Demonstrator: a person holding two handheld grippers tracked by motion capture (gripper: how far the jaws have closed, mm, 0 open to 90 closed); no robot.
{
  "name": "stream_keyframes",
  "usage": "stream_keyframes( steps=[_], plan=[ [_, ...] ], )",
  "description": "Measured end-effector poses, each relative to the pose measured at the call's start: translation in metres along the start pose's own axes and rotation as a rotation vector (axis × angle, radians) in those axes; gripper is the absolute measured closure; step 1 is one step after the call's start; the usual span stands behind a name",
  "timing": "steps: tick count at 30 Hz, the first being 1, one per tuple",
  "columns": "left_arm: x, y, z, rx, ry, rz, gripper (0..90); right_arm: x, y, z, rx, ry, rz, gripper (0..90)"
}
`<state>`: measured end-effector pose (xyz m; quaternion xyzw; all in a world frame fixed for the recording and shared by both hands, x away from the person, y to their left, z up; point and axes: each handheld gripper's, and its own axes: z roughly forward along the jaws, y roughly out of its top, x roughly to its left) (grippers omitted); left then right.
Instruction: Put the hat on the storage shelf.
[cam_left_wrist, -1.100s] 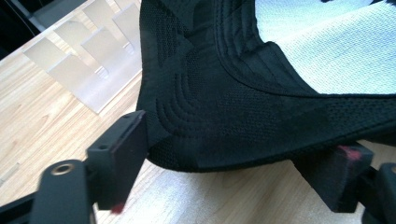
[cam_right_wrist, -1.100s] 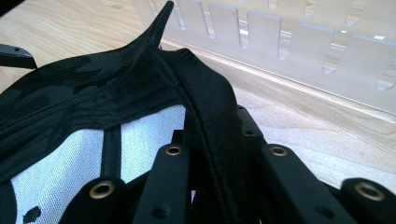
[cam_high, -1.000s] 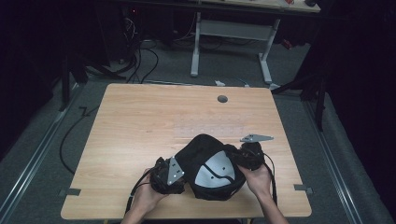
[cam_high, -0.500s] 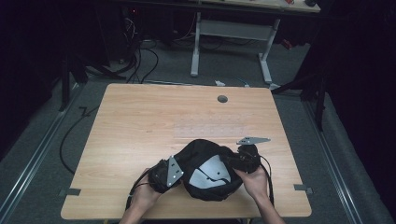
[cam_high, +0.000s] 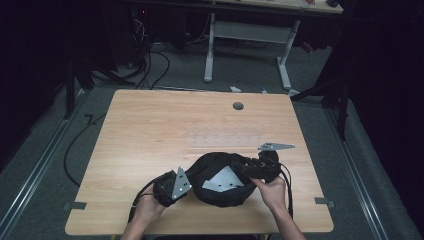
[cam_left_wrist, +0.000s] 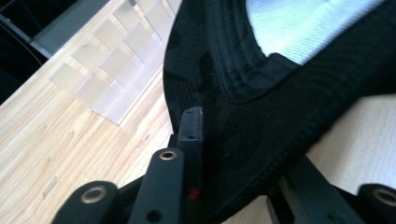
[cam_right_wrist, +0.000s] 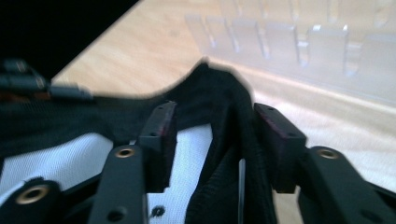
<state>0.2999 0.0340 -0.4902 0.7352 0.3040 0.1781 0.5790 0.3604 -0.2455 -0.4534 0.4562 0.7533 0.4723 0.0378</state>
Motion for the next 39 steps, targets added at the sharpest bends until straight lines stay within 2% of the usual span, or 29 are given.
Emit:
stream_keyframes(
  steps=[2,4,5,7,11,17,23,27,29,30,35,37,39],
  plan=[
    [-0.002,0.000,-0.001,0.009,-0.014,0.008,78.2,0.000,0.004,-0.003,-0.027,-0.002,-0.004,47.8],
    [-0.004,0.000,-0.003,0.024,-0.047,0.006,79.9,-0.002,0.009,-0.006,-0.061,-0.014,0.000,46.1],
    [-0.004,0.000,-0.003,0.024,-0.047,0.006,80.6,-0.002,0.009,-0.006,-0.061,-0.014,0.000,46.1],
    [-0.007,0.001,-0.004,0.035,-0.076,0.009,81.9,-0.005,0.015,-0.011,-0.105,-0.028,0.012,43.6],
    [-0.013,0.001,-0.005,0.051,-0.115,0.028,84.9,-0.012,0.022,-0.013,-0.159,-0.042,0.037,41.1],
    [-0.017,0.002,-0.006,0.075,-0.156,0.039,86.4,-0.020,0.025,-0.012,-0.213,-0.086,0.066,36.7],
    [-0.018,0.004,-0.009,0.083,-0.176,0.026,86.4,-0.024,0.030,-0.016,-0.254,-0.102,0.085,35.4],
    [-0.011,0.008,-0.017,0.071,-0.167,-0.026,86.5,-0.037,0.033,-0.029,-0.305,-0.117,0.132,35.6],
    [-0.009,0.008,-0.019,0.064,-0.165,-0.040,86.5,-0.039,0.032,-0.031,-0.301,-0.120,0.142,35.8],
    [-0.005,0.010,-0.022,0.048,-0.155,-0.070,86.5,-0.041,0.029,-0.031,-0.268,-0.135,0.130,36.3],
    [0.006,0.014,-0.025,0.000,-0.119,-0.155,86.5,-0.040,0.012,-0.022,-0.199,-0.184,0.071,39.4],
    [0.008,0.015,-0.025,-0.004,-0.113,-0.164,86.4,-0.040,0.004,-0.017,-0.178,-0.196,0.054,40.9],
    [0.013,0.018,-0.025,-0.023,-0.083,-0.196,86.4,-0.040,-0.003,-0.013,-0.149,-0.200,0.038,43.2]
  ],
)
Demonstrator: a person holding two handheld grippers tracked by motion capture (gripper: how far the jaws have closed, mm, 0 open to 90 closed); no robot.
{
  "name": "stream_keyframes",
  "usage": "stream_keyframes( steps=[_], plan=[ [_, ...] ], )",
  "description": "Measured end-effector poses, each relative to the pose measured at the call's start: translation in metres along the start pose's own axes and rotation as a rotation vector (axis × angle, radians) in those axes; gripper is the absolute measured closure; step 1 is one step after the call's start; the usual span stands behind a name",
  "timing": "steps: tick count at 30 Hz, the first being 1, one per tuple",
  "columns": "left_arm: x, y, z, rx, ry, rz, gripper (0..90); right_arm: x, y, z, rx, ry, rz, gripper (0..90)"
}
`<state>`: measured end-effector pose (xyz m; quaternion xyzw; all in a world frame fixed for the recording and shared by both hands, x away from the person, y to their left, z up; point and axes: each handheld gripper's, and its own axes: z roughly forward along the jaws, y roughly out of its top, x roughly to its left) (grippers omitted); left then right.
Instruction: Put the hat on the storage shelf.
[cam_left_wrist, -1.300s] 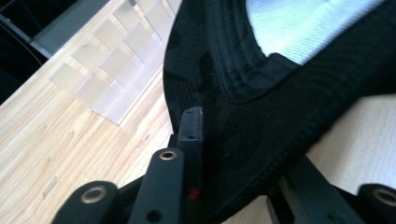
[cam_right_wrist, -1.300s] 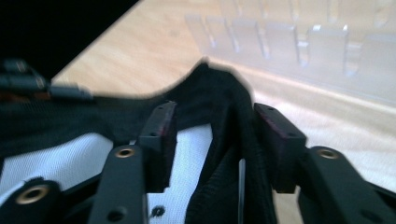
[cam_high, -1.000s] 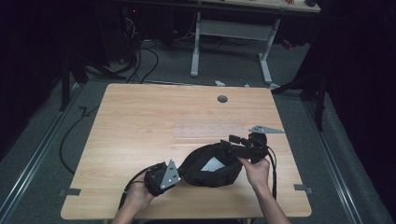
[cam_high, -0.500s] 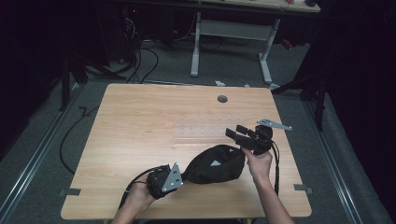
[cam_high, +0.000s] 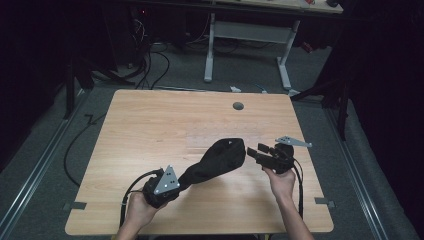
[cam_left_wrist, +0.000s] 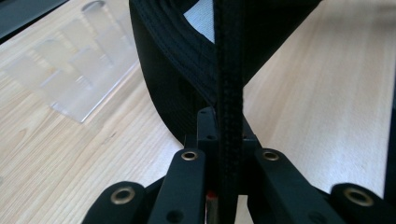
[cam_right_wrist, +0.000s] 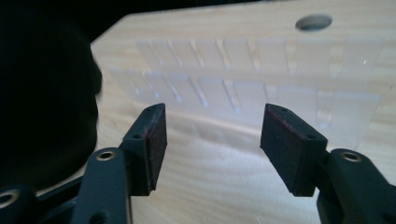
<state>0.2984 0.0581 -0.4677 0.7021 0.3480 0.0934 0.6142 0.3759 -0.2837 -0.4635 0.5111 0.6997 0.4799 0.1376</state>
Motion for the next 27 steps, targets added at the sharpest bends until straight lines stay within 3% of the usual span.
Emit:
stream_keyframes(
  steps=[3,10,11,14,27],
  plan=[
    [0.004,0.004,0.000,-0.025,0.019,-0.025,86.4,0.000,-0.011,0.004,0.038,-0.021,-0.042,46.1],
    [0.011,0.012,0.003,-0.082,0.044,-0.075,86.4,-0.006,-0.033,0.010,0.092,-0.069,-0.078,46.8],
    [0.013,0.016,0.005,-0.100,0.051,-0.092,86.4,-0.009,-0.041,0.012,0.111,-0.106,-0.101,46.3],
    [0.016,0.022,0.007,-0.127,0.058,-0.122,86.4,-0.012,-0.048,0.015,0.138,-0.136,-0.127,45.5],
    [0.034,0.049,0.015,-0.238,0.121,-0.204,86.4,-0.010,-0.061,0.024,0.187,-0.223,-0.202,44.2]
  ],
)
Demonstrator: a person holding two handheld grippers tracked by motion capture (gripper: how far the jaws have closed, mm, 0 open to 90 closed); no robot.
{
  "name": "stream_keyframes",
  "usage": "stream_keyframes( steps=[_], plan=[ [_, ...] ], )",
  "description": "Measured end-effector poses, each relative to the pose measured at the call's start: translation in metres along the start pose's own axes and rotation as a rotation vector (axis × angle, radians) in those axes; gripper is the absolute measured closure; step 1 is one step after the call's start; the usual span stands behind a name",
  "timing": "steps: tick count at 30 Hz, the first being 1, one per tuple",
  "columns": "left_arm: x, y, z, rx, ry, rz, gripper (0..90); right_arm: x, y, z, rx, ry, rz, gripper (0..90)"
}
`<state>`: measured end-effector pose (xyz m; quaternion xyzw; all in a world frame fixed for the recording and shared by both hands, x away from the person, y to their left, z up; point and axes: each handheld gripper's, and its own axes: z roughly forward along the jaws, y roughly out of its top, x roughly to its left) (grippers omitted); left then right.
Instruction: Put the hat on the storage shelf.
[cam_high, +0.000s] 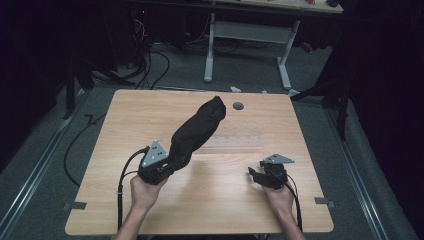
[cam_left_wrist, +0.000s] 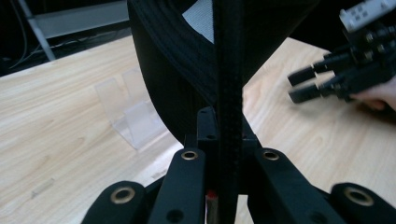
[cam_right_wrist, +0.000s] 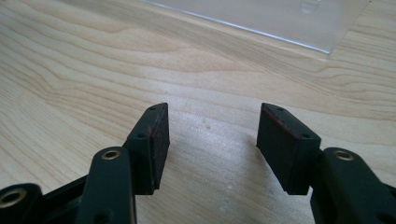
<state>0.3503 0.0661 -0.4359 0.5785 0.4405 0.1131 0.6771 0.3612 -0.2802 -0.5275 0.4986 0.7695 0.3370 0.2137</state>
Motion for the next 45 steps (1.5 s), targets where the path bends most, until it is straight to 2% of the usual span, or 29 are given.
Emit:
stream_keyframes(
  steps=[4,12,20,28,32,45],
  plan=[
    [0.003,0.009,0.004,-0.035,0.014,-0.023,86.4,0.001,-0.002,0.002,0.004,-0.014,-0.023,44.2],
    [0.008,0.026,0.018,-0.079,0.018,-0.062,86.4,0.002,-0.002,0.002,0.004,-0.018,-0.017,43.3],
    [0.008,0.034,0.035,-0.118,0.018,-0.054,86.4,0.002,-0.002,0.002,0.004,-0.018,-0.021,42.2],
    [0.010,0.037,0.045,-0.115,0.018,-0.052,86.4,0.003,-0.002,0.002,0.005,-0.018,-0.020,41.8],
    [0.014,0.040,0.052,-0.118,0.026,-0.066,86.3,0.003,-0.002,0.002,0.006,-0.018,-0.019,41.5],
    [0.022,0.040,0.072,-0.110,0.062,-0.053,86.3,0.004,-0.002,0.002,0.007,-0.016,-0.021,39.9]
  ],
)
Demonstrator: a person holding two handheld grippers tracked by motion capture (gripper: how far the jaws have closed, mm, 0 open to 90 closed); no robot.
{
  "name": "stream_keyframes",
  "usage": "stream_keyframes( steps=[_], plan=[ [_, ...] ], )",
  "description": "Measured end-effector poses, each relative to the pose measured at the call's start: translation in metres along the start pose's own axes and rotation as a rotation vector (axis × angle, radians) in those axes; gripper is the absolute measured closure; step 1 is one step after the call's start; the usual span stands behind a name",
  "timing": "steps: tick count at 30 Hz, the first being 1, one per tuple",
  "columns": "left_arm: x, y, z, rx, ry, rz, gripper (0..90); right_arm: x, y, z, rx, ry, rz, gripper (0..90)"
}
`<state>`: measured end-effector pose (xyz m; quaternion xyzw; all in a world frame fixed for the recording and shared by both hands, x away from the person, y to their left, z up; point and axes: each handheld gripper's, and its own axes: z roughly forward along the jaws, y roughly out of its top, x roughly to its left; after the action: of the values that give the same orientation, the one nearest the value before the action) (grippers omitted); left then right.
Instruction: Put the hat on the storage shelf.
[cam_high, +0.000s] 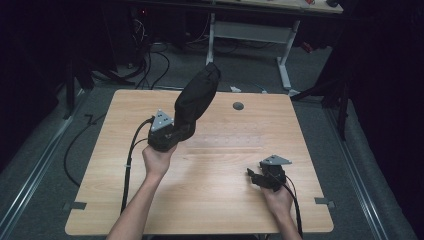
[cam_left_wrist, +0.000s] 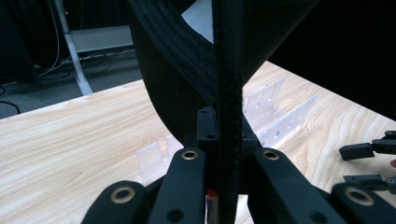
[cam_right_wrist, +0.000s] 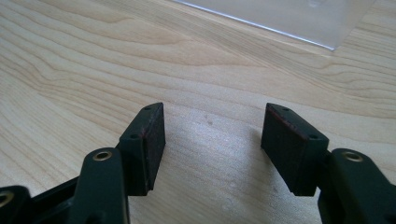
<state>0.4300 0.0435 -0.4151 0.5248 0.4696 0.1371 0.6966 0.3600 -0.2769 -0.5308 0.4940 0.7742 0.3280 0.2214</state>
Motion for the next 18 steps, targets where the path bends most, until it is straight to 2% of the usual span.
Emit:
stream_keyframes(
  steps=[10,18],
  plan=[
    [0.008,-0.005,0.011,-0.007,0.025,-0.010,86.3,0.000,0.000,0.000,0.001,0.002,-0.001,39.2],
    [0.012,-0.011,0.019,0.000,0.044,-0.001,86.3,0.000,0.000,0.000,0.000,0.002,-0.002,39.1]
  ],
)
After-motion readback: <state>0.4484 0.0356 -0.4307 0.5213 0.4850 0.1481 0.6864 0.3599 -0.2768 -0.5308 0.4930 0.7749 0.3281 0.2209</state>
